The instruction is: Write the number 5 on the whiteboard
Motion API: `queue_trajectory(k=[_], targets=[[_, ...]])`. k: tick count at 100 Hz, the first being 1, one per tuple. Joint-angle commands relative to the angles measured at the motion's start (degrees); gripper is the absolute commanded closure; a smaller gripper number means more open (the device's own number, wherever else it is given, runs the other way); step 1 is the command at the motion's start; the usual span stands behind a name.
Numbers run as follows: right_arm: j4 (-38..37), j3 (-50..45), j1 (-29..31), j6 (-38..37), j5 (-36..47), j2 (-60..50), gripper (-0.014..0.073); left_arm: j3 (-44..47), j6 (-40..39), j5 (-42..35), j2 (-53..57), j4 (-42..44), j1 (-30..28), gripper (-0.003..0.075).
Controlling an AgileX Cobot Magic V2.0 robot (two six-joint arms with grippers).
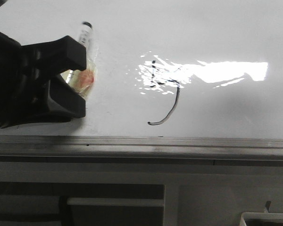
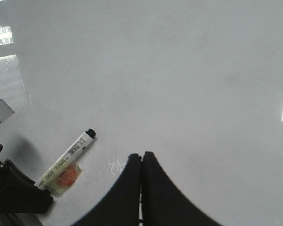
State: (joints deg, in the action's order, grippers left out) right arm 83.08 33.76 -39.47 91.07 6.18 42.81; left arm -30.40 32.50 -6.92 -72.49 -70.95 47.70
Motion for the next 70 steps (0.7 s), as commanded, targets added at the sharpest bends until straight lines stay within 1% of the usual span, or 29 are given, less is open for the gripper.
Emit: queue_trajectory(k=[1, 27, 32, 45, 70], targets=[[-0.04, 1.60, 0.15, -0.15, 0.61, -0.54, 0.0659, -0.38, -0.44, -4.71, -0.91, -2.08, -0.38, 0.0487], [0.06, 1.60, 0.15, -0.15, 0.61, -0.54, 0.0659, -0.38, -0.44, -5.50, -0.91, -2.08, -0.38, 0.0484], [0.06, 1.60, 0.15, -0.15, 0.61, -0.54, 0.0659, -0.38, -0.44, -5.79, -0.91, -2.08, -0.38, 0.0468], [0.06, 1.60, 0.15, -0.15, 0.61, -0.54, 0.0659, -0.38, -0.44, -5.91, -0.91, -2.08, -0.38, 0.0342], [0.06, 1.60, 0.15, -0.15, 0.75, -0.54, 0.0659, -0.84, -0.44, -5.69, 0.66, -1.71, -0.38, 0.0218]])
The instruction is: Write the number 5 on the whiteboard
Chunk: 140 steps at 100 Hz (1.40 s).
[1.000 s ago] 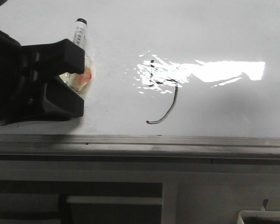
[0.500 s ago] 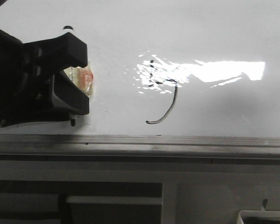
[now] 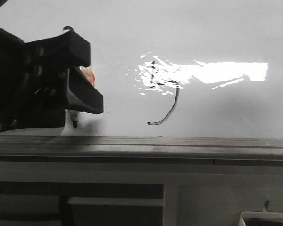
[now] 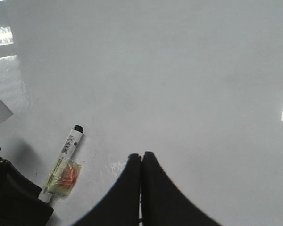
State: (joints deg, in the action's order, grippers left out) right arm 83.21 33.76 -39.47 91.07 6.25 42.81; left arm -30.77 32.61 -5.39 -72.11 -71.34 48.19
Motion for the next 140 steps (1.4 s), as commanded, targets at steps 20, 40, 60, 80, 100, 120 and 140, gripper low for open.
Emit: queue_trajectory(k=[20, 40, 60, 80, 100, 120, 140], targets=[[0.41, 1.60, 0.15, -0.15, 0.68, -0.54, 0.0659, -0.47, -0.21, -7.14, 7.37, 3.73, -0.87, 0.0184], [1.40, 1.60, 0.15, -0.15, 0.43, -0.76, 0.0659, -0.47, 0.08, -6.85, 16.58, 7.35, -0.87, 0.0185], [1.49, 0.19, 0.15, -0.04, -1.70, -6.77, 0.0659, -0.34, 6.49, -6.22, 27.86, 11.97, -0.87, 0.0276], [1.49, -10.63, 0.15, 0.04, 2.79, -21.80, 0.0660, 2.02, 16.20, -3.38, 38.24, 11.97, -0.87, 0.0594], [2.60, -19.97, 0.15, 0.04, 3.88, -37.91, 0.0660, 6.49, 16.51, -3.11, 43.83, 11.34, -0.87, 0.0741], [4.60, -21.68, 0.15, 0.04, 5.24, -44.05, 0.0659, 7.20, 16.41, -2.73, 44.00, 10.53, -0.87, 0.0741], [4.87, -21.68, 0.15, 0.04, 6.52, -43.91, 0.0659, 7.20, 16.41, 5.39, 44.00, 6.74, -0.87, 0.0741]])
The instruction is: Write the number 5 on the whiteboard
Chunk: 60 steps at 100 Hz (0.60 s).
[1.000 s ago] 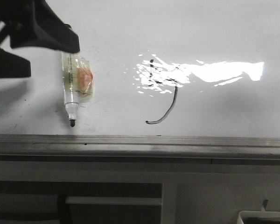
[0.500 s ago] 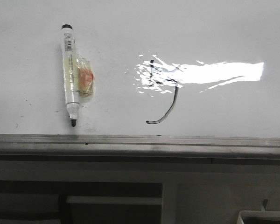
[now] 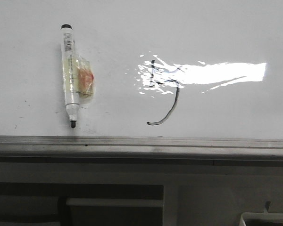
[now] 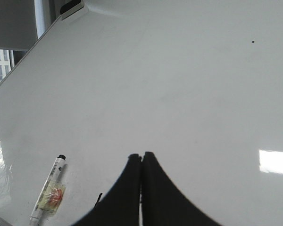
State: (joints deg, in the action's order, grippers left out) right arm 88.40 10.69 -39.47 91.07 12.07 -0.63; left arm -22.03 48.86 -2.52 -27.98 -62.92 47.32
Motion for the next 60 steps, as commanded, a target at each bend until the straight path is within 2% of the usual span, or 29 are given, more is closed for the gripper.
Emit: queue_trajectory(k=[1, 13, 60], targets=[[-0.32, 1.40, 0.15, 0.04, 0.82, -0.47, 0.0659, -1.53, 0.15, 3.58, -0.13, -1.92, 0.00, 0.0741], [-0.32, 1.40, 0.15, 0.04, 1.24, -0.47, 0.0659, -1.53, 0.15, 8.27, -0.23, -2.18, 0.00, 0.0741], [-0.32, 1.40, 0.15, 0.04, 3.04, -0.47, 0.0659, -1.53, 0.15, 8.55, -0.23, -2.35, 0.00, 0.0741]])
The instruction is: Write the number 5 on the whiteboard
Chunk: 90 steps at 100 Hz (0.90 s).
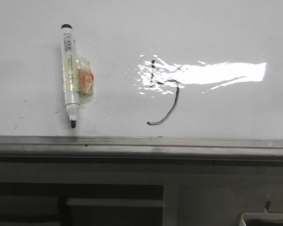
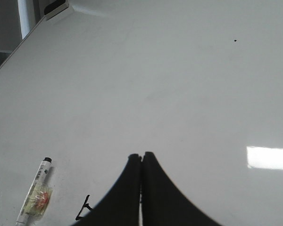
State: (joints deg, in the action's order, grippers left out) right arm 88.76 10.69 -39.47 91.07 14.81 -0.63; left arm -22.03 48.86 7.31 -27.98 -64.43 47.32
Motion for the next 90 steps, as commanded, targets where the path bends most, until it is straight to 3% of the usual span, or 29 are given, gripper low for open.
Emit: queue_trajectory(k=[1, 8, 24, 41, 60, 70, 90], targets=[[-0.67, 1.40, 0.15, 0.04, 0.33, -0.47, 0.0659, -1.53, 0.15, -1.28, -0.23, -0.84, 0.00, 0.0741], [-0.67, 1.40, 0.15, 0.04, 0.95, -0.47, 0.0659, -1.18, 0.40, -1.81, -0.23, -0.28, 0.00, 0.0741], [-0.67, 1.40, 0.15, 0.04, 1.97, -0.47, 0.0659, 3.50, 0.41, -4.04, 5.53, 11.70, -1.13, 0.0741], [-0.67, 1.40, 0.15, 0.04, 3.22, -0.47, 0.0659, 12.31, -1.11, -10.08, 17.23, 17.72, -9.03, 0.0741], [-0.67, 1.40, 0.15, 0.04, 4.34, -0.47, 0.0659, 18.00, -24.61, -5.16, 28.60, 43.86, -22.63, 0.0741], [-0.67, 1.40, 0.15, 0.04, 4.73, -0.47, 0.0659, 20.23, -31.80, -5.36, 29.64, 47.20, -28.27, 0.0741], [-0.58, 1.40, 0.15, 0.04, 6.09, -0.47, 0.0659, 23.43, -34.71, -2.79, 29.68, 47.88, -34.07, 0.0741]])
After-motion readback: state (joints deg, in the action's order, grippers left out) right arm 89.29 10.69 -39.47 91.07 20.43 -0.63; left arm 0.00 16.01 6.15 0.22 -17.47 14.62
